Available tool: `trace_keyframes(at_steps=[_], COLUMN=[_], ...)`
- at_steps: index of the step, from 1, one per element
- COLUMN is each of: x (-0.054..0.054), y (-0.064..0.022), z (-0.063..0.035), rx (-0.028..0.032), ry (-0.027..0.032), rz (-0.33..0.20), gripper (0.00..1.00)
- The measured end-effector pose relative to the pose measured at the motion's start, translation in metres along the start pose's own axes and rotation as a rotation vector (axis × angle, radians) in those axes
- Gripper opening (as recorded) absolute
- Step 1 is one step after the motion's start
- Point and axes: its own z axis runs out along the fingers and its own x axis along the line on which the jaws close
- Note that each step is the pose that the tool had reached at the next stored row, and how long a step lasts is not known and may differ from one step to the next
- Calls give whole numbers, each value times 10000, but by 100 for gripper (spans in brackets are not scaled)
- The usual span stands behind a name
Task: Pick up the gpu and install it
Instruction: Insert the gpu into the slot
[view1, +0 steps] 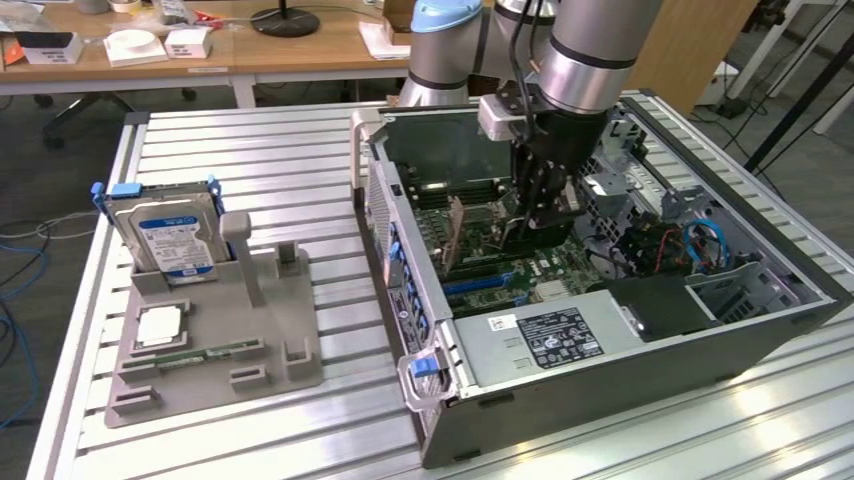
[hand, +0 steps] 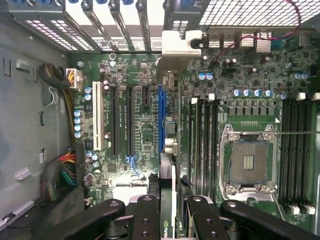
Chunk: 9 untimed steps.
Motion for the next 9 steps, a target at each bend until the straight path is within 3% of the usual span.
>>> trace_keyframes(at_steps=[9], x=[16], y=[16], z=[102], rx=[0], ry=[-1], rz=[-1], gripper=[26])
